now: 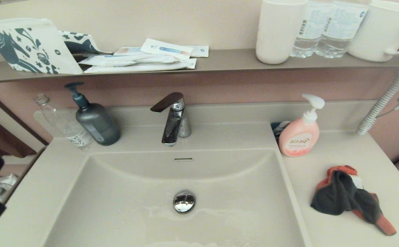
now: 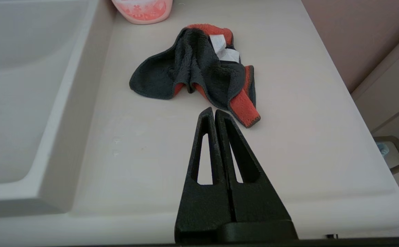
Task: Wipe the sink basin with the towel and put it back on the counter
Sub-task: Pick up the cloth
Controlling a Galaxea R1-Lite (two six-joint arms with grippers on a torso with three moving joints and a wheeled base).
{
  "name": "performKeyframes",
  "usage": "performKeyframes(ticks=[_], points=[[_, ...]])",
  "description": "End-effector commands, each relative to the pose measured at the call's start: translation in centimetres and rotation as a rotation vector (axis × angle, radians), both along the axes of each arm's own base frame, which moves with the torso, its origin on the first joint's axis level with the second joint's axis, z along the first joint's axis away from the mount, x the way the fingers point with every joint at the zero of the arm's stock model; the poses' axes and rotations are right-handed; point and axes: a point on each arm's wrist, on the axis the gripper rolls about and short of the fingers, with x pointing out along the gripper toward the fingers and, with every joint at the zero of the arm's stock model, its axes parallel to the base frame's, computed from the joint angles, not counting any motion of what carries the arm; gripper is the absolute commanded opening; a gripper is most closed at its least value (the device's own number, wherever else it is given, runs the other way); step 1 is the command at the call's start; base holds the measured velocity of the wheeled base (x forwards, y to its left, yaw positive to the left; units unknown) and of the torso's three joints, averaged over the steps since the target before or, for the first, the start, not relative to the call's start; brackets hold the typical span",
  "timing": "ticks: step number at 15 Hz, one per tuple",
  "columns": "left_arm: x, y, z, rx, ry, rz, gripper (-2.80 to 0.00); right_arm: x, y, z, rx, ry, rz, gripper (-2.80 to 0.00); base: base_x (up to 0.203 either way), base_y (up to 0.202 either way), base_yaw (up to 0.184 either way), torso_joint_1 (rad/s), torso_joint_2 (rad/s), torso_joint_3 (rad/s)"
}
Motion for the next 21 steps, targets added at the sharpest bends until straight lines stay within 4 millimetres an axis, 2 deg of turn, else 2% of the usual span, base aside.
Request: performKeyframes(ticks=[1, 3, 5, 7, 10, 14, 21], points=[[-3.5, 1.1, 0.0, -0.021, -0.096, 0.1, -2.8, 0.0, 0.0, 0.0, 0.0, 0.001, 0.0, -2.8, 0.0, 0.0, 0.0, 0.0, 0.0, 0.0], [-5.7, 1.5, -0.9, -0.021, -0.109, 0.216, -2.8, 0.0, 0.0, 0.0, 0.0, 0.001, 0.0, -2.8, 0.0, 0.0, 0.0, 0.0, 0.0, 0.0], [-6.9, 1.5, -2.1, -0.019, -0.115, 0.262, -2.8, 0.0, 0.0, 0.0, 0.0, 0.0, 0.0, -2.8, 0.0, 0.0, 0.0, 0.0, 0.0, 0.0], [-7.8, 1.4, -3.1, -0.019, -0.134, 0.259, -2.8, 0.0, 0.0, 0.0, 0.0, 0.001, 0.0, -2.8, 0.0, 0.0, 0.0, 0.0, 0.0, 0.0], [-9.1, 1.3, -6.1, -0.007, -0.143, 0.167, -2.8, 0.0, 0.0, 0.0, 0.0, 0.0, 0.0, -2.8, 0.0, 0.0, 0.0, 0.0, 0.0, 0.0], [-9.3, 1.0, -9.1, 0.014, -0.089, 0.003, -2.8, 0.0, 0.0, 0.0, 0.0, 0.0, 0.0, -2.8, 0.0, 0.0, 0.0, 0.0, 0.0, 0.0], [-8.6, 0.7, -12.0, 0.029, -0.004, -0.134, -2.8, 0.0, 0.0, 0.0, 0.0, 0.001, 0.0, -2.8, 0.0, 0.0, 0.0, 0.0, 0.0, 0.0]])
